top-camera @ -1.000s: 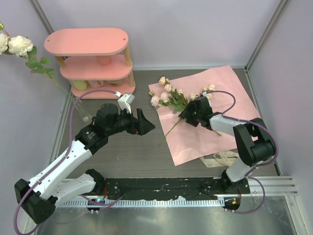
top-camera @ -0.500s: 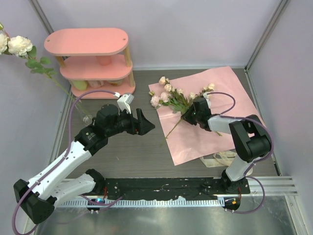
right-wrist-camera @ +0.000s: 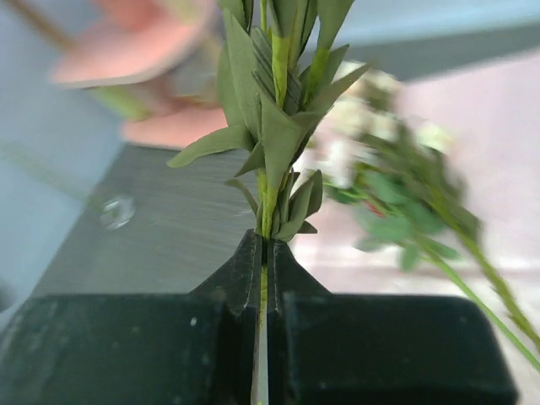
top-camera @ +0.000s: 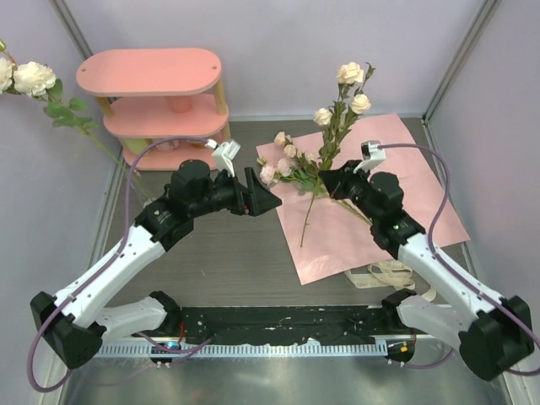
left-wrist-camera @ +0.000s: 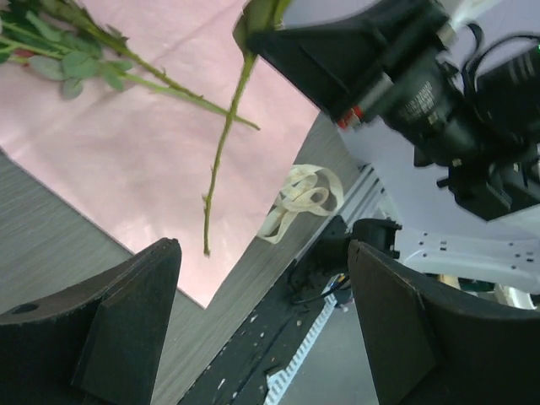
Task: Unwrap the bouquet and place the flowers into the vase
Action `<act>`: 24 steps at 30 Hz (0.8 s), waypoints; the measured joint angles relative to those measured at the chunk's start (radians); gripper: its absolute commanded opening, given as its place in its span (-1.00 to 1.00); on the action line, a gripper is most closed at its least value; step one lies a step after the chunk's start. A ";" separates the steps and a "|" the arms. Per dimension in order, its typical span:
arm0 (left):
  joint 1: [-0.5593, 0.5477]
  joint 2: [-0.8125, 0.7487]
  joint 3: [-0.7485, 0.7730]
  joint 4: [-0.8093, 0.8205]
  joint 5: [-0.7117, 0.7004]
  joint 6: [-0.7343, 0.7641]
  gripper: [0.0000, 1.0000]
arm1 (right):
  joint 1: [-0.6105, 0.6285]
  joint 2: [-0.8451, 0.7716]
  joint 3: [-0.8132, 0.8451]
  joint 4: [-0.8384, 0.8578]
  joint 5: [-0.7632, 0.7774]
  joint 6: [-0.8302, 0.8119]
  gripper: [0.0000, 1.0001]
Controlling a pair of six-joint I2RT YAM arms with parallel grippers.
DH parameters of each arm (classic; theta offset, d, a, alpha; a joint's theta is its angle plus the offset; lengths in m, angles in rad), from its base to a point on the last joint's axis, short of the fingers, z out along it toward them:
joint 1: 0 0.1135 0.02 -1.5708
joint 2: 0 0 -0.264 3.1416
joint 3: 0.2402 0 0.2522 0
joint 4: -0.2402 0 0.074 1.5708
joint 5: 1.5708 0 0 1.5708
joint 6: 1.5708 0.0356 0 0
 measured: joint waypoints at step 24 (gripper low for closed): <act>-0.157 0.200 0.175 0.211 -0.074 -0.100 0.16 | 0.175 -0.248 -0.087 0.108 -0.576 -0.064 -0.98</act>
